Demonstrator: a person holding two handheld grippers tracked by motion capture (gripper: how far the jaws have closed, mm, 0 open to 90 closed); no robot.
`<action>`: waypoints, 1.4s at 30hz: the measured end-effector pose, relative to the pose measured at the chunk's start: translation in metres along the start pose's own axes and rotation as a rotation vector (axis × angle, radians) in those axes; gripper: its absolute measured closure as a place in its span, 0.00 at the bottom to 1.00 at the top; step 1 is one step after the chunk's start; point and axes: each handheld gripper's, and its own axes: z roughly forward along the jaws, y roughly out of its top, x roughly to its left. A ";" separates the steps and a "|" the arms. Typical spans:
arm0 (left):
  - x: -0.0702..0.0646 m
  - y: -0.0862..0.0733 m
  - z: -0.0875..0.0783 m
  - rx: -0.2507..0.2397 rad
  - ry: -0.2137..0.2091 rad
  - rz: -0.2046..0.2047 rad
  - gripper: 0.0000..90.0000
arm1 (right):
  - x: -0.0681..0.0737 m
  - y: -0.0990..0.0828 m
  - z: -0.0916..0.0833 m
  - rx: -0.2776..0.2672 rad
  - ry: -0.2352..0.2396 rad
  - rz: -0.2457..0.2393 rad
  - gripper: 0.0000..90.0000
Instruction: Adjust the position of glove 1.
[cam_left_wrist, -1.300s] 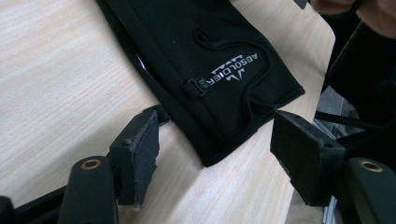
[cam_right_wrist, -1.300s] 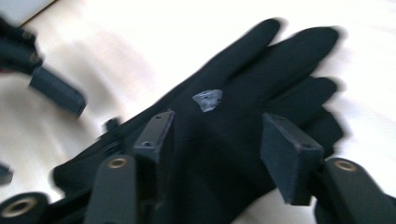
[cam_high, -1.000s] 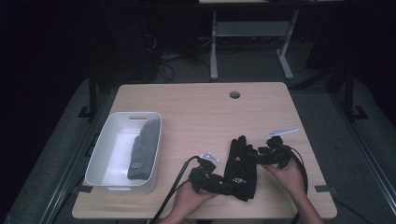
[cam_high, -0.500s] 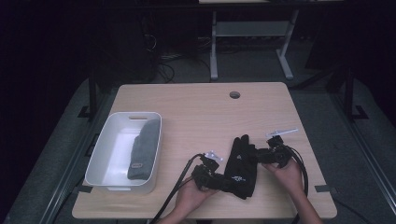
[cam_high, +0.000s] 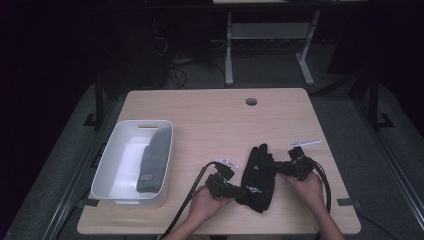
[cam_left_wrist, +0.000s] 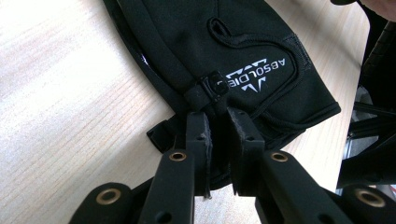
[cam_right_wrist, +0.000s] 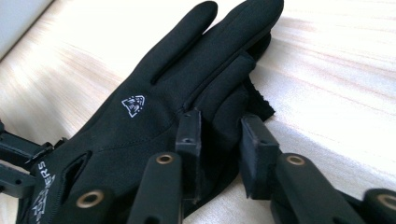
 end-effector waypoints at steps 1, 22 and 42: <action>0.001 0.000 0.000 0.000 -0.003 0.000 0.89 | 0.000 0.000 0.000 0.000 -0.001 -0.002 0.81; 0.003 -0.001 -0.023 -0.048 -0.026 0.000 0.90 | 0.015 0.012 -0.018 -0.047 0.032 -0.023 0.82; -0.001 0.003 -0.055 -0.109 -0.037 0.020 0.90 | 0.034 0.037 -0.032 -0.081 0.070 -0.046 0.82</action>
